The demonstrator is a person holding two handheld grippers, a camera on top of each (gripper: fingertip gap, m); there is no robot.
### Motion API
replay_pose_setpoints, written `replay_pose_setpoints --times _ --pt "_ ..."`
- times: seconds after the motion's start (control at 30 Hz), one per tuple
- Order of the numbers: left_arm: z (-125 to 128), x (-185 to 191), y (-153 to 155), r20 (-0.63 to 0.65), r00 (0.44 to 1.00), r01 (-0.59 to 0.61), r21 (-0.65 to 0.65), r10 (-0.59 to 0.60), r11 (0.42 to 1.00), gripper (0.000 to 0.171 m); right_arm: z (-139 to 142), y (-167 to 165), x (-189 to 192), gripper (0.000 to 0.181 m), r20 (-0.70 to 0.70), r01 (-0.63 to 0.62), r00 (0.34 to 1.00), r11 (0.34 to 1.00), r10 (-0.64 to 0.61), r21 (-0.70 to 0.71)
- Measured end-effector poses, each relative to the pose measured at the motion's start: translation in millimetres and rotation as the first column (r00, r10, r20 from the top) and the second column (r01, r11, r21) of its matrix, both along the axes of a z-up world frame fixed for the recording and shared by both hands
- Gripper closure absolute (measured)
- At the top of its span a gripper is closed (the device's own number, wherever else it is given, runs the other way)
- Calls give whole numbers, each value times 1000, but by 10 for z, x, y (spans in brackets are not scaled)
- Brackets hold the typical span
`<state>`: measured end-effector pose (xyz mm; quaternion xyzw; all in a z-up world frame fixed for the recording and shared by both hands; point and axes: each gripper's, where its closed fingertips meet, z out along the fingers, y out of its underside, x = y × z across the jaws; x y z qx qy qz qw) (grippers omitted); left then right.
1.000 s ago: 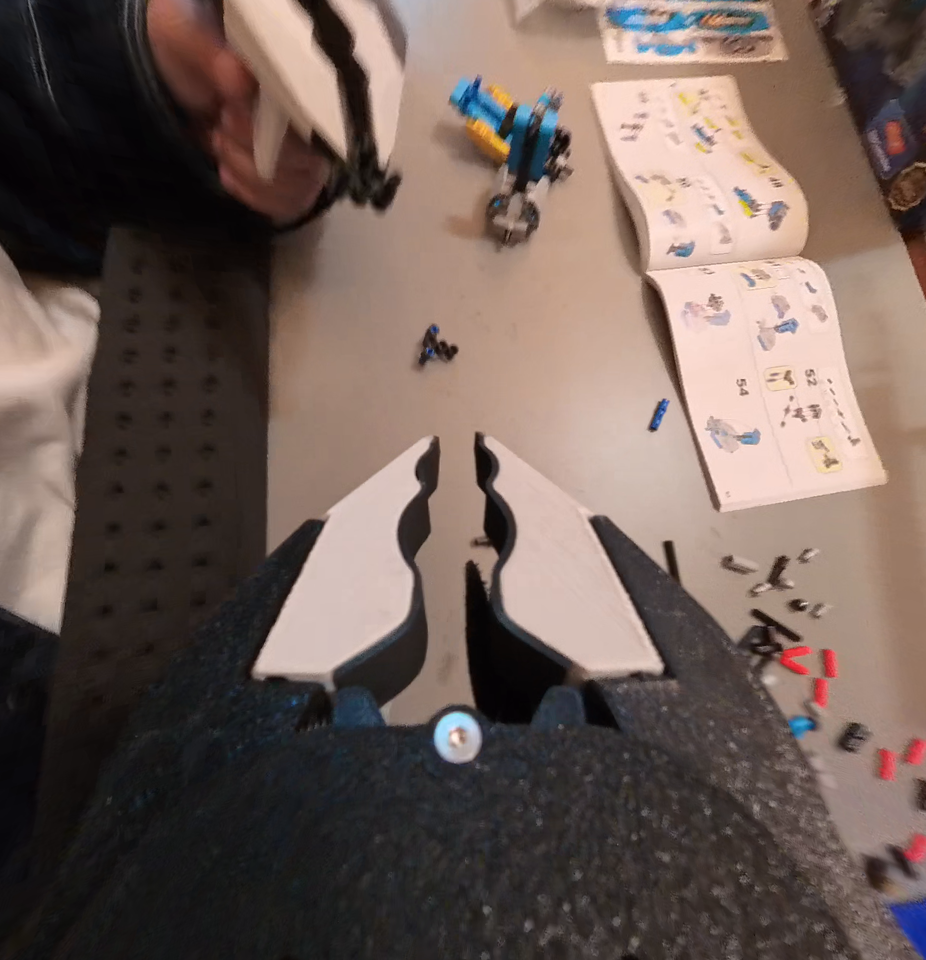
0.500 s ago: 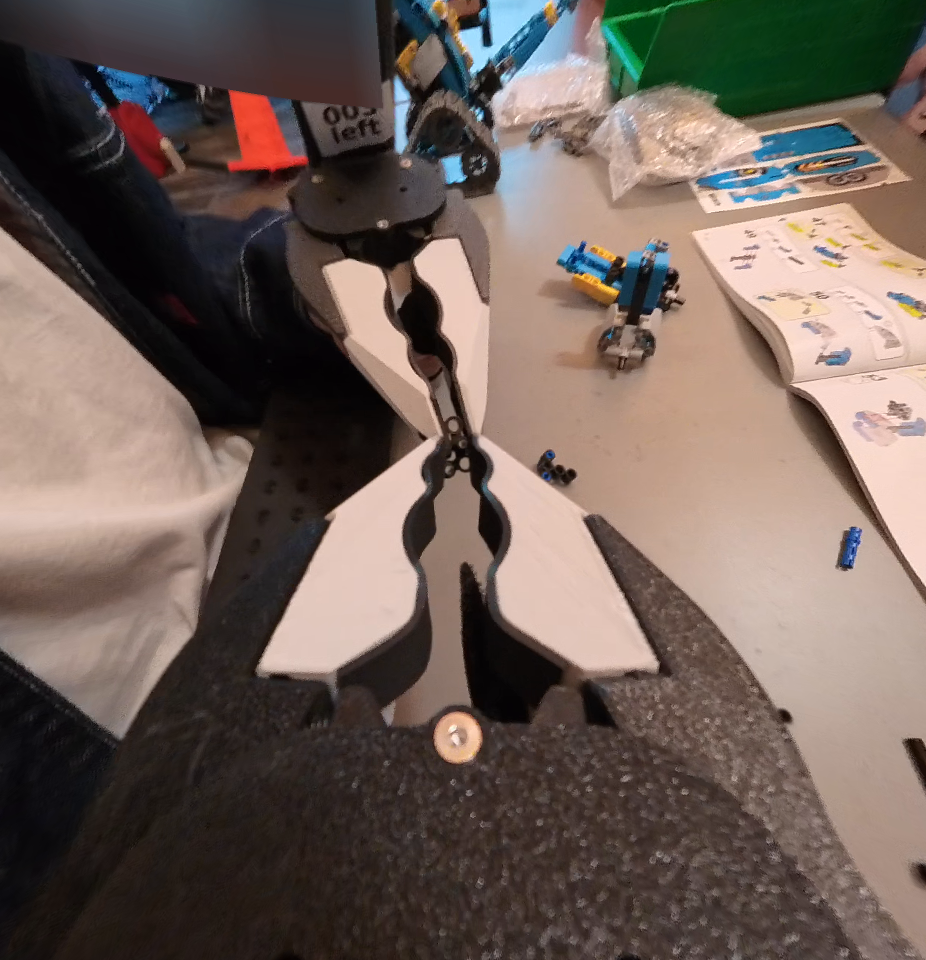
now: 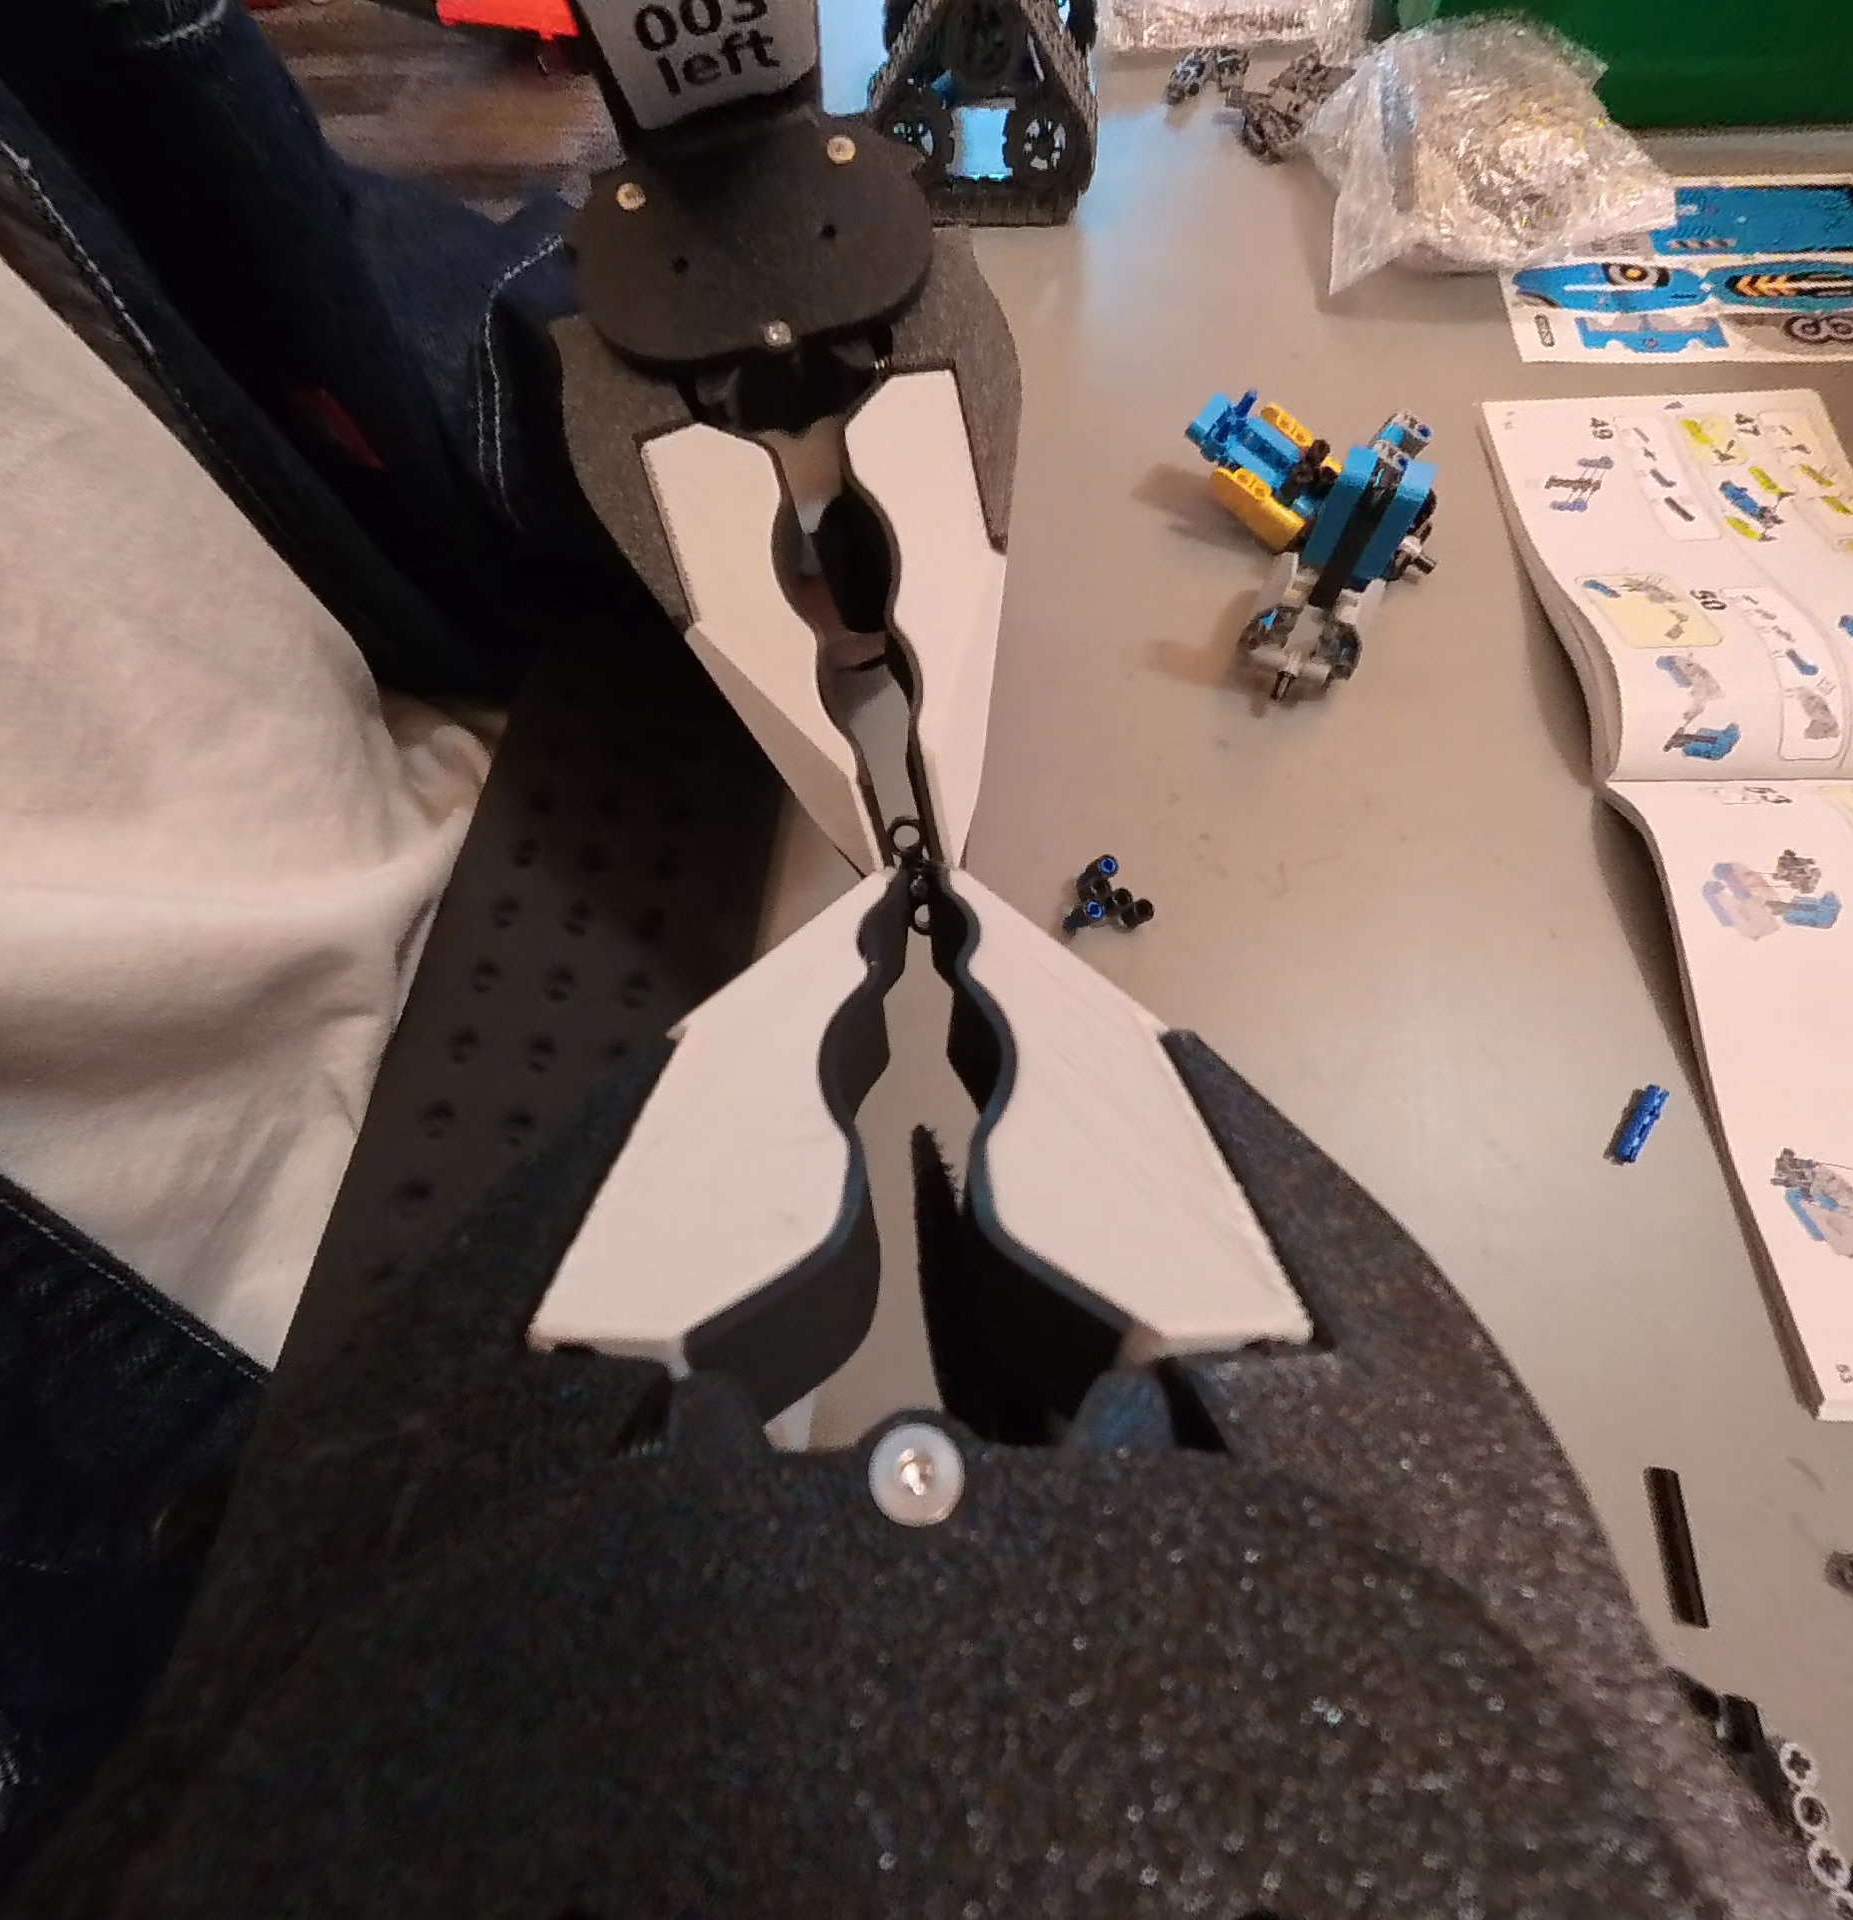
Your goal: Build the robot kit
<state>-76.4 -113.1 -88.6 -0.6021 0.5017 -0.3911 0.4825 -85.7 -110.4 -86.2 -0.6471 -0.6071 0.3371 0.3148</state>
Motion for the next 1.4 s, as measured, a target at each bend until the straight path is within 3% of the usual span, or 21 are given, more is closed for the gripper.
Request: replay_pose_setpoints --times 0.07,0.17,0.23,0.3,0.6,0.83,1.07,1.4 --pt "-15 12 -16 -11 1000 6 15 -5 1000 164 -8 -22 17 178 -12 -3 1000 1000 3 -20" --pt "-283 -160 157 -163 983 -71 63 81 995 164 151 179 250 178 -70 96 993 995 -96 -10" --pt "-45 -205 159 -25 997 -66 20 67 998 165 389 231 476 178 -135 123 983 992 -126 -33" --pt "-57 -204 185 -26 997 -70 6 70 998 165 325 203 505 178 -58 118 991 993 -117 -1" --pt "-70 -156 110 -45 998 -49 39 51 998 165 -77 148 -54 177 -12 93 995 994 -94 -54" --pt "-72 -154 119 -48 997 -55 42 57 998 165 -81 125 -63 178 13 67 998 996 -66 -60" --pt "-41 -173 158 -50 994 -95 87 100 992 165 -64 171 -94 178 -69 101 991 973 -118 -207" --pt "-73 -183 201 -71 989 -122 100 129 988 166 -124 215 -137 178 -194 182 925 831 -326 -526"
